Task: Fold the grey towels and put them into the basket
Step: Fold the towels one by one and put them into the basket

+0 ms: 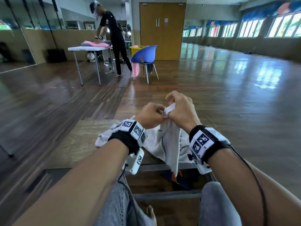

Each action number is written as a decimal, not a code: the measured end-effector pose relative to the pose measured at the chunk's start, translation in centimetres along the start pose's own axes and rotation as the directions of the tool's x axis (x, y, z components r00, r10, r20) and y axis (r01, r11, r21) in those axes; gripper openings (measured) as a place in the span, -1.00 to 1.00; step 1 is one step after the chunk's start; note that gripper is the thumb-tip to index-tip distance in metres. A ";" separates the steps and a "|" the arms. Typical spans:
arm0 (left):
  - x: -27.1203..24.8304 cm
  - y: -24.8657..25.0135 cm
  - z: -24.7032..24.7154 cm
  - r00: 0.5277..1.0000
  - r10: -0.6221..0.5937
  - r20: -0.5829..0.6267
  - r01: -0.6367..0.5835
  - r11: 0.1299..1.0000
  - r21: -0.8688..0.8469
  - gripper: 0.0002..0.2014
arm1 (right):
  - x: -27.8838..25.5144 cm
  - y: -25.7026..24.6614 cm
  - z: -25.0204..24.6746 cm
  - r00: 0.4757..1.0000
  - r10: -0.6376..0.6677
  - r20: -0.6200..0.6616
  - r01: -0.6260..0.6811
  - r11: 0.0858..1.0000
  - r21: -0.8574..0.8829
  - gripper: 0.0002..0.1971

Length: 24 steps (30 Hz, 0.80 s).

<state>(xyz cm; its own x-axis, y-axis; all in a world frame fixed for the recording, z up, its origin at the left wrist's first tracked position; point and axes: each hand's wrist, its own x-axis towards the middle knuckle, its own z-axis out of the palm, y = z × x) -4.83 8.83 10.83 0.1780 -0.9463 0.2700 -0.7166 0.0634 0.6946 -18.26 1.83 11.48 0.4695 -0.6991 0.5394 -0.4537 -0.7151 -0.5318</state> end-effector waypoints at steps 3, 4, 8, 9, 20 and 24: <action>-0.5 -0.1 -0.6 0.999 0.000 -0.044 0.002 0.999 0.054 -0.86 | -0.3 0.4 -0.8 0.999 0.022 -0.033 -0.022 0.999 0.025 -0.59; -0.7 -0.1 -0.8 0.996 -0.006 -0.084 0.010 0.999 0.047 -0.82 | -0.4 0.7 -1.0 0.997 0.034 -0.064 -0.031 0.998 0.055 -0.59; -1.1 -0.1 -1.5 0.969 -0.067 -0.236 0.018 0.979 -0.204 -0.81 | -1.3 2.4 -1.1 0.995 0.096 0.037 -0.101 0.983 0.156 -0.80; -1.1 0.0 -1.7 0.968 -0.095 -0.234 0.027 0.960 -0.278 -0.80 | -1.7 2.8 -1.0 0.982 0.124 0.140 -0.146 0.976 0.160 -0.84; -1.7 -0.2 -1.0 0.994 -0.040 -0.100 0.023 0.986 -0.166 -0.58 | -2.4 2.3 -1.7 0.991 0.018 0.133 -0.033 0.993 0.109 -0.87; -1.4 -0.8 0.7 0.996 0.088 0.013 -0.089 0.995 0.046 -0.84 | -3.1 1.2 -1.6 0.982 -0.048 0.182 0.035 0.996 0.076 -0.89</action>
<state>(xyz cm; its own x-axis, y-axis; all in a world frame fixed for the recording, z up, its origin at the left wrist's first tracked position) -4.95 9.84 9.45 0.1057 -0.9409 0.3216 -0.7601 0.1321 0.6363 -21.45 3.13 10.17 0.6212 -0.6510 0.4362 -0.3778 -0.7365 -0.5610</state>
